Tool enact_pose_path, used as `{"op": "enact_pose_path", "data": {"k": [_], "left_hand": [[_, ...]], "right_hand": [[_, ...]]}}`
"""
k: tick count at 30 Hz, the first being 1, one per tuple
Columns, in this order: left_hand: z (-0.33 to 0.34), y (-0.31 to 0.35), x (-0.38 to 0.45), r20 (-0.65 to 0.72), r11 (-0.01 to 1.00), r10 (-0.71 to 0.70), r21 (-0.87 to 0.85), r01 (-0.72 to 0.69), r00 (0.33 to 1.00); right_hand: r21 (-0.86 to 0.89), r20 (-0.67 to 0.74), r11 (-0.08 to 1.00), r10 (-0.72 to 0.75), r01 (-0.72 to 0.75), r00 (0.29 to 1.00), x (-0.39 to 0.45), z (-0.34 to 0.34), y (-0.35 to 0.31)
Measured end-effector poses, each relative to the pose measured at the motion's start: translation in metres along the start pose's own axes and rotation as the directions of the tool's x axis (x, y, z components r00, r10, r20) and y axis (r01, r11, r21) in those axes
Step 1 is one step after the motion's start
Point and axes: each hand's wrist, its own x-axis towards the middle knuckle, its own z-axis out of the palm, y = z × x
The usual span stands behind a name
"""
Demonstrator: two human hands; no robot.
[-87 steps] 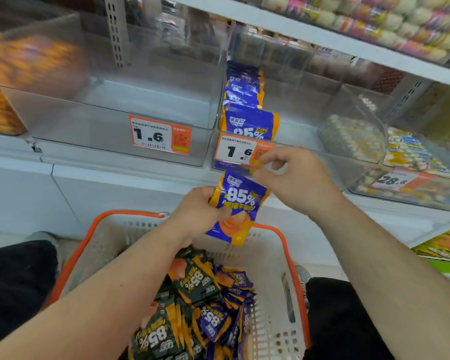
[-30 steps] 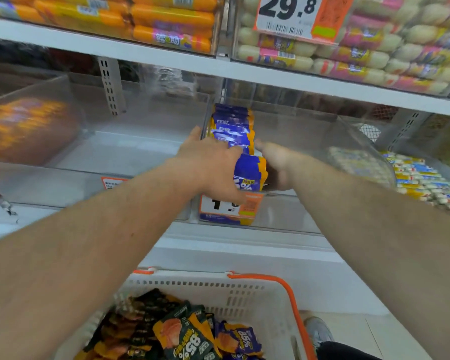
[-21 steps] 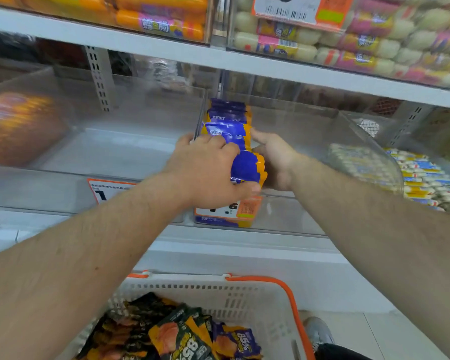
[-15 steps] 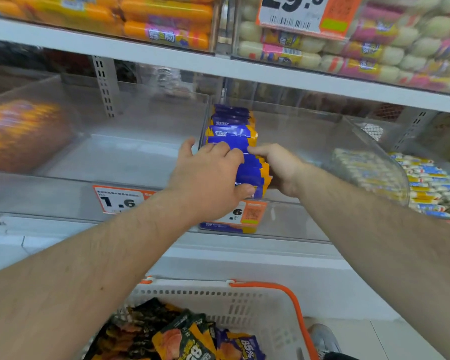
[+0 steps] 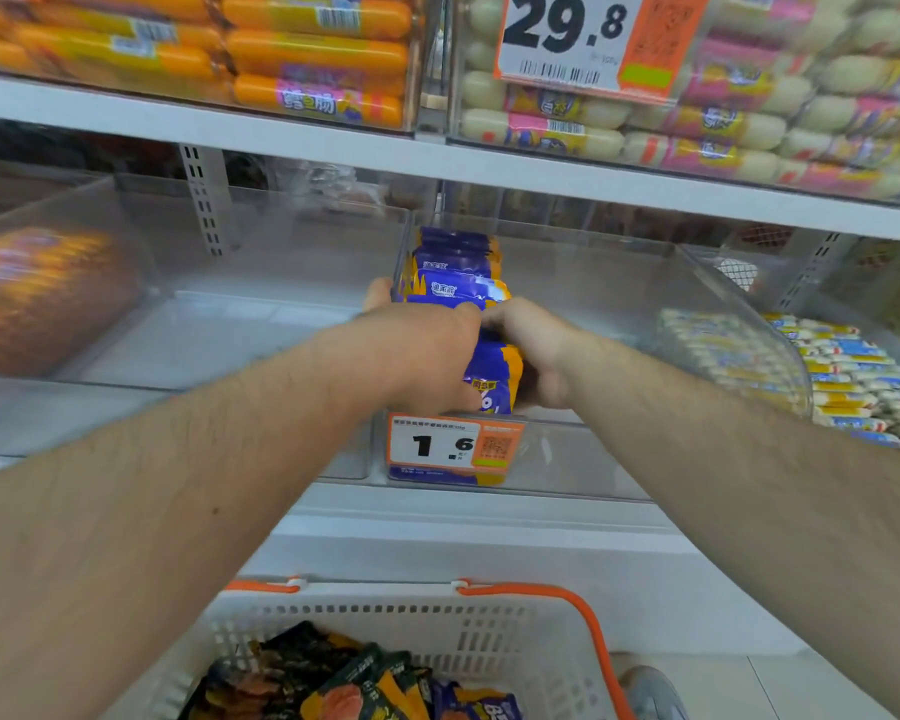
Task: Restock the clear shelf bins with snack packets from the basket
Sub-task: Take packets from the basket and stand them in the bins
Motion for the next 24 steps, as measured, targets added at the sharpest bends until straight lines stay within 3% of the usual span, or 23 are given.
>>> {"op": "enact_pose_path", "data": {"k": [6,9,14,19,24], "left_hand": [[0.018,0.007,-0.014,-0.221,0.981,0.051,0.195,-0.007,0.974],[0.025,0.006,-0.015,-0.299,0.977,0.053,0.212,0.012,0.953],[0.019,0.005,-0.006,-0.167,0.989,0.001,0.145,0.023,0.986],[0.001,-0.004,0.005,-0.124,0.993,0.060,0.112,-0.046,0.990],[-0.008,-0.005,0.019,0.169,0.989,-0.031,0.147,0.006,0.985]], "right_hand": [[-0.040,0.027,0.983,-0.177,0.178,0.984,-0.019,-0.005,0.009],[-0.009,0.032,0.985,-0.173,0.173,0.984,-0.020,-0.010,0.011],[-0.031,-0.172,0.998,-0.054,0.049,0.984,-0.002,-0.012,0.002],[0.163,-0.029,0.986,-0.042,0.046,0.999,0.009,0.001,-0.010],[0.227,0.027,0.974,-0.033,0.026,0.999,0.010,-0.003,-0.012]]}}
